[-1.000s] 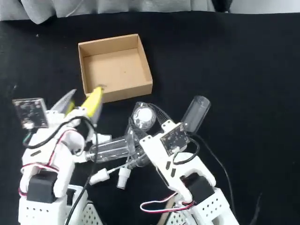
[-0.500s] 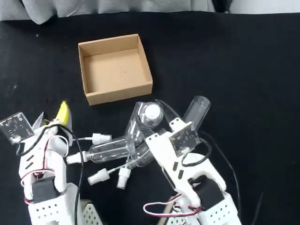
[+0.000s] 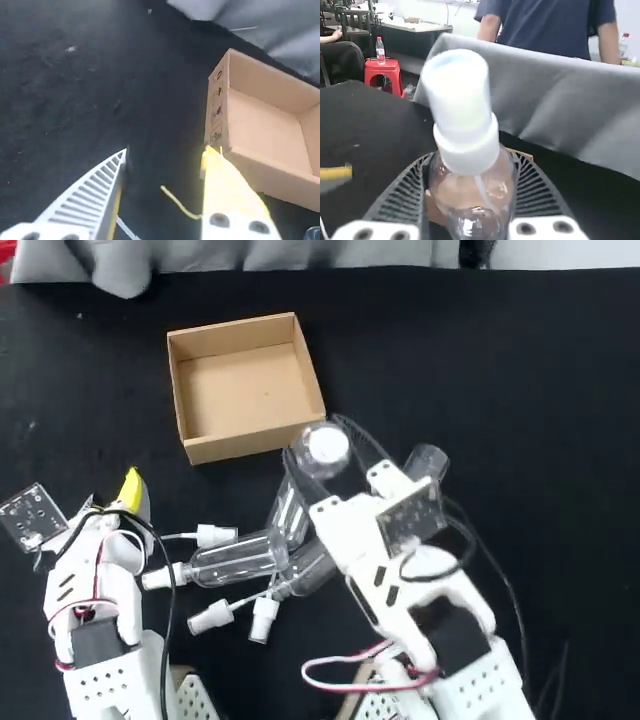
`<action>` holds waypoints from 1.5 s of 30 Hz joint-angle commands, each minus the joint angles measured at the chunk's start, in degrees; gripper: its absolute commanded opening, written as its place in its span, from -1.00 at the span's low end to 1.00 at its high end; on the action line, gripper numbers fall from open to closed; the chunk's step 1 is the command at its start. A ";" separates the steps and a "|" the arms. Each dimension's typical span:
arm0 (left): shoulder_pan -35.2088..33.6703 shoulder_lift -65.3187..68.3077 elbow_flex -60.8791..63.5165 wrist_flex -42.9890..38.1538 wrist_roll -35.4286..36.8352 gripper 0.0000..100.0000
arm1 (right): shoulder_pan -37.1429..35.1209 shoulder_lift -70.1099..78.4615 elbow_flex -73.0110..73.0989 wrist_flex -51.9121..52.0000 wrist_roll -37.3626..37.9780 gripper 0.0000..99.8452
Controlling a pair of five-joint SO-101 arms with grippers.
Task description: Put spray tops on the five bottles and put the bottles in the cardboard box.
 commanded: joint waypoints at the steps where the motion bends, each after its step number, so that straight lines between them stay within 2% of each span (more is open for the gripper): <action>1: -0.40 -0.53 -0.40 -0.88 0.44 -0.56 | 0.09 10.42 -8.22 -5.63 0.09 -0.88; 21: -0.40 -0.62 0.48 -0.79 0.44 -0.56 | -1.58 55.69 -35.21 -17.23 0.00 -0.87; 28: -0.40 -0.62 0.57 -0.79 0.44 -0.56 | -2.11 69.32 -46.55 -17.14 -0.09 -0.87; 34: -0.31 -0.62 0.57 -0.79 0.44 -0.56 | -2.64 81.36 -57.19 -17.14 -5.45 -0.87; 45: -0.22 -0.62 0.57 -0.79 0.44 -0.56 | -2.46 104.22 -79.60 -17.14 -5.54 -0.87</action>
